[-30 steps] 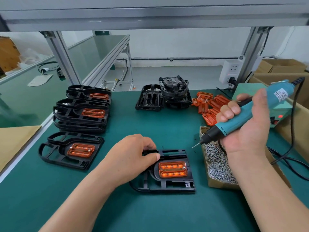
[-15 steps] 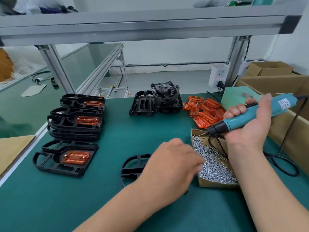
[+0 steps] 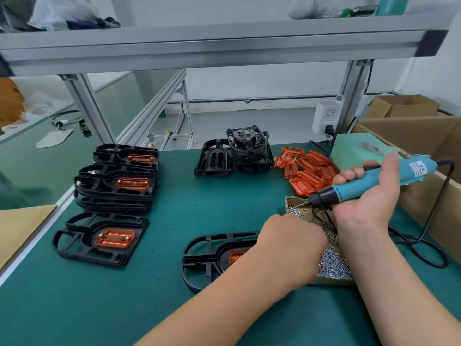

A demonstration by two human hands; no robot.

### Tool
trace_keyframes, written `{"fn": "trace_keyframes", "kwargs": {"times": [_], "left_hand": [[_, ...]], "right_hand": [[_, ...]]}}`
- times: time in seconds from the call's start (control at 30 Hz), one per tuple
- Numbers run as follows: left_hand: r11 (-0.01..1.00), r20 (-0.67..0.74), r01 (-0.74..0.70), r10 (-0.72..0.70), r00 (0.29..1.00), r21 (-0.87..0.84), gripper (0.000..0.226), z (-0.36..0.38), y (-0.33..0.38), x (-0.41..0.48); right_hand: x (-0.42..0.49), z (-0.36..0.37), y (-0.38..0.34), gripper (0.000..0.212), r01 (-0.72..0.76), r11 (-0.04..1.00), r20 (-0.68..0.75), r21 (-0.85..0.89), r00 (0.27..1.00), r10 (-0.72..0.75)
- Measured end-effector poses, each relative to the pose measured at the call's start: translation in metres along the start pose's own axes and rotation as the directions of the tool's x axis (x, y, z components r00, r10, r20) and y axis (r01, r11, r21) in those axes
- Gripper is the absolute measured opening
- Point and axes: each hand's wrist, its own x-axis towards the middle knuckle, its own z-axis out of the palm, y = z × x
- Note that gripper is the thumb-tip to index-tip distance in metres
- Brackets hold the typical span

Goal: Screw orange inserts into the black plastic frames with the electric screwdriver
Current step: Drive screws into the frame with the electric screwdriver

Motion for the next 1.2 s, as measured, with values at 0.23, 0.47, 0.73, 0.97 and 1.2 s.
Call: {"fn": "trace_keyframes", "kwargs": {"times": [0.23, 0.47, 0.73, 0.97, 1.2], "left_hand": [[0.989, -0.031, 0.029, -0.034, 0.999, -0.145, 0.018, 0.012, -0.007, -0.002], [0.93, -0.055, 0.061, -0.086, 0.995, -0.363, 0.011, 0.018, -0.013, -0.006], [0.891, -0.079, 0.08, -0.129, 0.989, -0.448, 0.015, 0.021, -0.012, -0.009], [0.648, -0.107, 0.088, -0.256, 0.961, -0.756, 0.014, 0.007, -0.03, -0.02], [0.555, -0.082, 0.125, -0.333, 0.94, -0.822, 0.022, 0.011, -0.077, -0.064]], "right_hand": [[-0.001, -0.001, 0.002, 0.036, -0.003, 1.0, 0.01, -0.01, 1.0, 0.004], [-0.003, -0.002, 0.003, 0.035, -0.005, 1.0, 0.022, -0.026, 1.0, 0.006], [-0.003, -0.002, 0.003, 0.034, -0.011, 0.999, 0.046, -0.04, 0.999, 0.013], [-0.005, 0.003, 0.003, 0.034, -0.007, 0.999, 0.055, -0.035, 0.998, 0.009], [-0.026, 0.017, 0.011, 0.037, -0.05, 0.997, 0.165, -0.056, 0.984, 0.059]]}}
